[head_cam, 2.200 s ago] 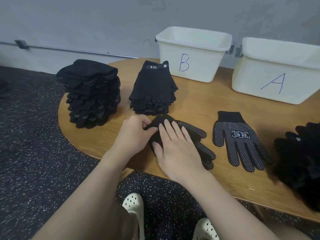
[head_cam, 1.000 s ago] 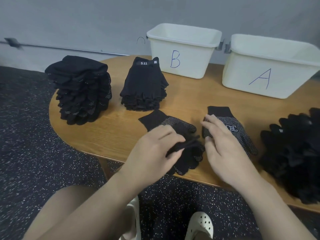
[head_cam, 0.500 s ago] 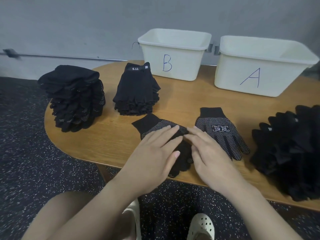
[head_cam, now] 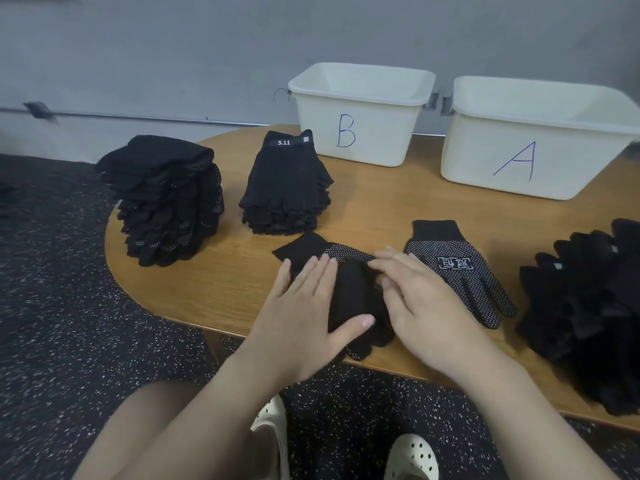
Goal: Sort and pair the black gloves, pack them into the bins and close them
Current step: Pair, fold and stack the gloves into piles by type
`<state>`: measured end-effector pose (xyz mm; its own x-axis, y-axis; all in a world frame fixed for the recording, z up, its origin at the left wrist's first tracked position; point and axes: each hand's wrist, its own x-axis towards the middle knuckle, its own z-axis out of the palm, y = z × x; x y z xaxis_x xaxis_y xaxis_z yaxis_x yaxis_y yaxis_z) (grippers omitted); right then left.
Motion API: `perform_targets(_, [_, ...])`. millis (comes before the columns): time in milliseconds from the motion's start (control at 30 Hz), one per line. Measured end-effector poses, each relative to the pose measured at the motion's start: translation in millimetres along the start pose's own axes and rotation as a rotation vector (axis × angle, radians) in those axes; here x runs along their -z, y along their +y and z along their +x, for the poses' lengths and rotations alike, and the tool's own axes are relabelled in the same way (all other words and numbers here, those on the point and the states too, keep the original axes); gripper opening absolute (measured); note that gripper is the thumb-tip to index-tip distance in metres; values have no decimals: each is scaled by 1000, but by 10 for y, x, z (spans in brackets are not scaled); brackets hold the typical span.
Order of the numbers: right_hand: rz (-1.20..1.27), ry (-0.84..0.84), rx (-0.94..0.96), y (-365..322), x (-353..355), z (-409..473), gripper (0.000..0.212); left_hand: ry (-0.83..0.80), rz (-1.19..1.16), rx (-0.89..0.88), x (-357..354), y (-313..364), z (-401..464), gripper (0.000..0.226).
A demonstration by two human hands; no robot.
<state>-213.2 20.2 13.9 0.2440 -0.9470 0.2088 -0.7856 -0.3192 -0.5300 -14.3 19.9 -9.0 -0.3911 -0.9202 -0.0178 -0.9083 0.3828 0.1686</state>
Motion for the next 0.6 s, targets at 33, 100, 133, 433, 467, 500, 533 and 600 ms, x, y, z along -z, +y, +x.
perform_targets(33, [20,2,-3,-17,9,37,38,20,-22,24,23,-31,-21,95])
perform_targets(100, [48,-2,-5,-51,31,111,36,110,-74,82,82,-100,-48,82])
perform_targets(133, [52,-9,2,-68,39,148,35,162,-81,106,114,-135,-54,72])
perform_targets(433, [29,-327,175,-212,-90,470,66,147,-303,180,257,-205,-17,29])
perform_targets(467, [34,-342,169,-219,-95,498,66,138,-363,179,268,-206,-4,28])
perform_targets(500, [41,-348,151,-225,-86,528,64,131,-433,182,281,-211,6,28])
perform_targets(533, [44,-354,130,-228,-59,556,59,130,-513,188,299,-217,11,27])
perform_targets(600, [38,-355,110,-219,27,611,39,142,-710,189,346,-230,6,23])
